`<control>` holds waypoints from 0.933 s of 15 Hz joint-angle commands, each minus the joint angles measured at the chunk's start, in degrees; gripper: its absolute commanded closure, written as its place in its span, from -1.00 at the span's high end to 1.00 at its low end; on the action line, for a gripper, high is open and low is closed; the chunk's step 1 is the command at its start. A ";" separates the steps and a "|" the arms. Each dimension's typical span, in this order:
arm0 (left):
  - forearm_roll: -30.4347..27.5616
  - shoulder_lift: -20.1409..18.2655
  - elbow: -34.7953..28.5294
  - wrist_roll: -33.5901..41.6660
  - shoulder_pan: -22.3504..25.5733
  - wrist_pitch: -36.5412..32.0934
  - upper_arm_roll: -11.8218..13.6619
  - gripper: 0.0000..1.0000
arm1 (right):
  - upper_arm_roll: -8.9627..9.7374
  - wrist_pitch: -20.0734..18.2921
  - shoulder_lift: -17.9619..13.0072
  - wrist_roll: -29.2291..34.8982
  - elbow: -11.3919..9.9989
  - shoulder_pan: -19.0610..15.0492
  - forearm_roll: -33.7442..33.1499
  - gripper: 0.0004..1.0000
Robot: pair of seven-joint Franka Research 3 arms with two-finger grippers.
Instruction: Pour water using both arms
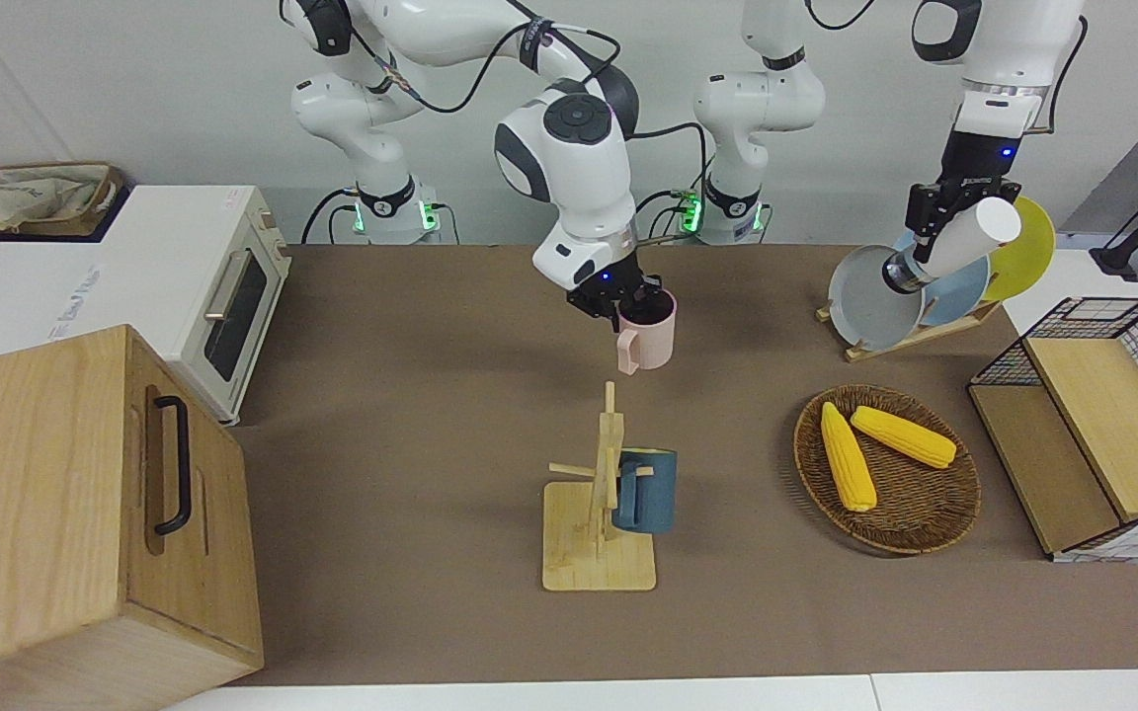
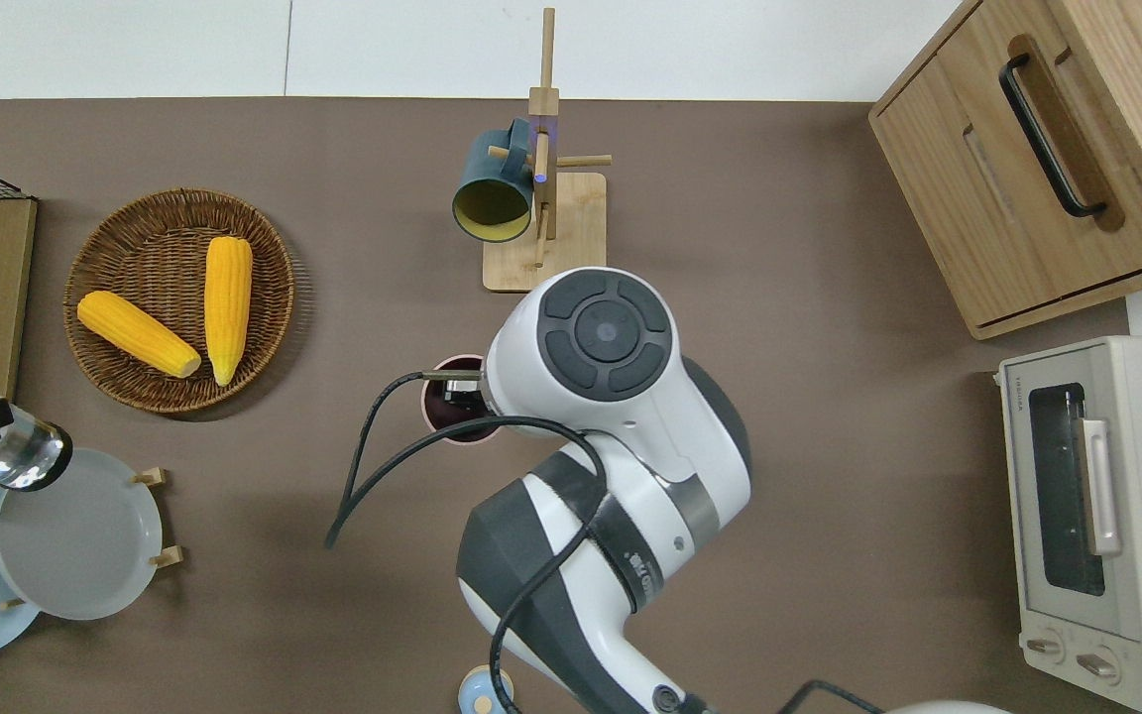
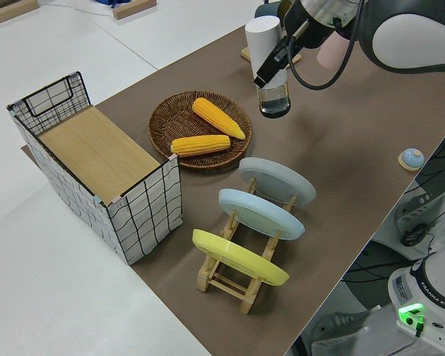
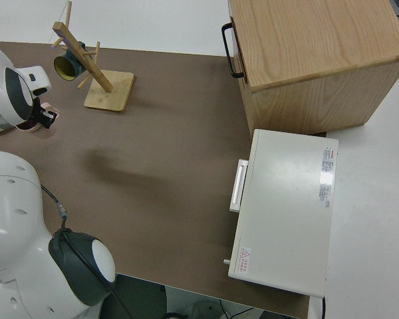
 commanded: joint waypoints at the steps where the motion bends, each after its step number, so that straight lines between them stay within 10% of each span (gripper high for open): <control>1: 1.87 -6.02 -5.85 -3.22 -4.04 2.26 -0.24 -1.00 | 0.12 5.64 3.47 9.88 0.48 2.20 0.50 -1.00; 8: 6.44 -8.14 -9.56 -10.52 -14.16 2.61 2.58 -1.00 | 0.47 11.36 7.86 18.43 0.57 3.96 0.67 -1.00; 14: 5.92 -7.97 -10.35 -10.43 -13.73 2.79 2.05 -1.00 | 0.64 15.22 12.07 19.49 0.57 5.98 0.59 -0.99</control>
